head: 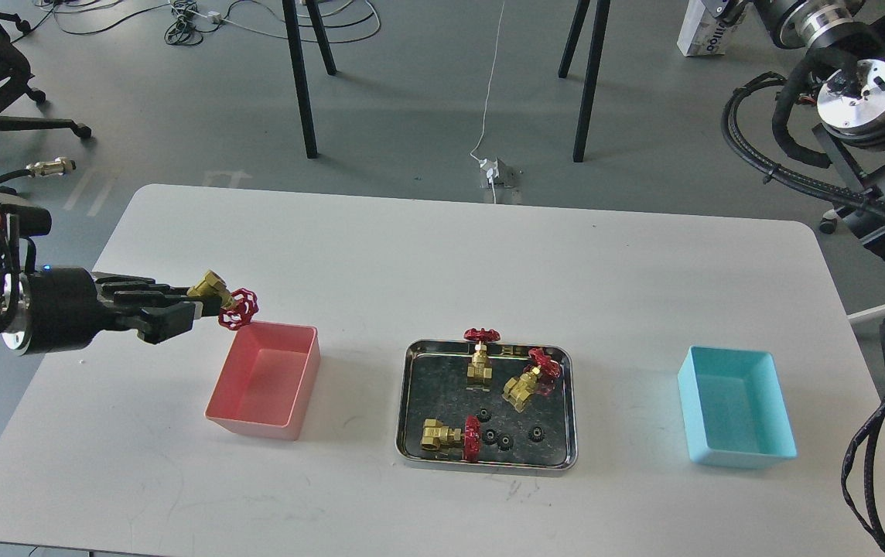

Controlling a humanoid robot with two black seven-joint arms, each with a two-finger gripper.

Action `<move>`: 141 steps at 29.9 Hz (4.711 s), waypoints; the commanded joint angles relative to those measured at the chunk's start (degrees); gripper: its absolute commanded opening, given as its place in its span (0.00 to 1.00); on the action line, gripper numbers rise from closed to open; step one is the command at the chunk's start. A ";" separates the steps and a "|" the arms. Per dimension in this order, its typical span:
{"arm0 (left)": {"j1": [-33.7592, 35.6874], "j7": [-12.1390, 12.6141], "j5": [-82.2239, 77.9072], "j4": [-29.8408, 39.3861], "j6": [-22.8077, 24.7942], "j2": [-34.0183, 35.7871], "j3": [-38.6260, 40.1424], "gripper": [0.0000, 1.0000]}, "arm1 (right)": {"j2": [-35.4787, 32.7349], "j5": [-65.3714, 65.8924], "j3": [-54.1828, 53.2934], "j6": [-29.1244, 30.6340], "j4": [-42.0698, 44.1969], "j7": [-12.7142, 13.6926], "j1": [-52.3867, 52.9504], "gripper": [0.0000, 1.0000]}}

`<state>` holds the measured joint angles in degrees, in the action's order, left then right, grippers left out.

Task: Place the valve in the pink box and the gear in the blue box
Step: 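Lower the valve into the pink box and open the left gripper, then raise the left arm away and reach the right gripper toward the tray, then grasp a small black gear in the tray with the right gripper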

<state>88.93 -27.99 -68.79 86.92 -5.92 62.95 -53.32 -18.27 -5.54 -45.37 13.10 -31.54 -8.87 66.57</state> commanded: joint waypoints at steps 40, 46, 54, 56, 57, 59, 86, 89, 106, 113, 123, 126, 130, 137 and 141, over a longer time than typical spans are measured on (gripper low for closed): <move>-20.55 -0.01 0.50 -18.10 -0.23 -18.91 10.78 0.10 | -1.24 -0.09 -0.60 0.61 0.08 -0.18 -3.29 0.99; -20.64 -0.01 0.59 -18.98 -0.32 -19.88 10.96 0.16 | -1.33 -0.09 -0.68 0.61 0.17 -0.19 -3.64 0.99; -20.64 -0.01 0.76 -18.99 -0.67 -19.62 11.66 0.54 | -1.68 -0.09 -0.68 0.61 0.17 -0.27 -4.35 0.99; -20.64 -0.01 0.76 -18.90 -0.67 -19.44 11.66 0.63 | -1.68 -0.09 -0.68 0.61 0.17 -0.36 -4.43 0.99; -20.55 -0.01 0.76 -18.81 -0.67 -19.27 11.66 0.68 | -1.68 -0.09 -0.68 0.61 0.17 -0.36 -4.43 0.99; -20.55 -0.01 0.76 -18.64 -0.67 -18.83 11.66 0.71 | -1.86 -0.09 -0.68 0.61 0.17 -0.36 -4.43 0.99; -22.40 -0.01 77.31 -5.27 33.92 -7.57 61.57 0.82 | -10.39 50.25 33.85 14.90 -25.04 1.04 4.00 0.99; -22.49 -0.01 77.49 -5.36 33.92 -9.42 62.99 0.82 | -10.21 55.96 37.18 14.90 -30.93 2.19 5.32 0.99; -34.61 -0.01 77.76 -5.10 33.92 -20.41 74.50 0.82 | -4.42 80.76 69.36 14.90 -47.73 2.45 17.01 0.98; -36.55 -0.01 77.76 -5.45 33.92 -21.02 74.68 0.82 | -0.02 82.88 73.23 14.90 -47.21 2.45 15.52 0.74; -36.64 -0.01 77.67 -5.71 33.92 -22.96 74.77 0.82 | 4.11 87.54 74.11 14.90 -40.61 2.54 11.56 0.58; -36.72 -0.01 77.67 -5.71 33.92 -22.96 74.77 0.82 | 4.73 87.62 74.29 14.90 -40.18 2.63 10.78 0.58; -37.16 -0.01 77.58 -5.71 33.92 -22.96 74.77 0.82 | 5.96 87.62 74.20 14.90 -38.15 3.77 9.28 0.57; -38.22 -0.01 77.58 -5.71 33.92 -22.96 74.77 0.82 | 6.57 87.62 74.02 14.90 -38.15 4.38 9.10 0.51; -38.22 -0.01 77.49 -6.15 33.92 -22.96 74.77 0.82 | 7.10 87.62 74.11 14.90 -37.98 4.47 8.57 0.49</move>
<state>50.73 -28.00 8.74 81.17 28.00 39.99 21.45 -11.48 82.09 28.65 28.00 -69.64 -4.53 75.43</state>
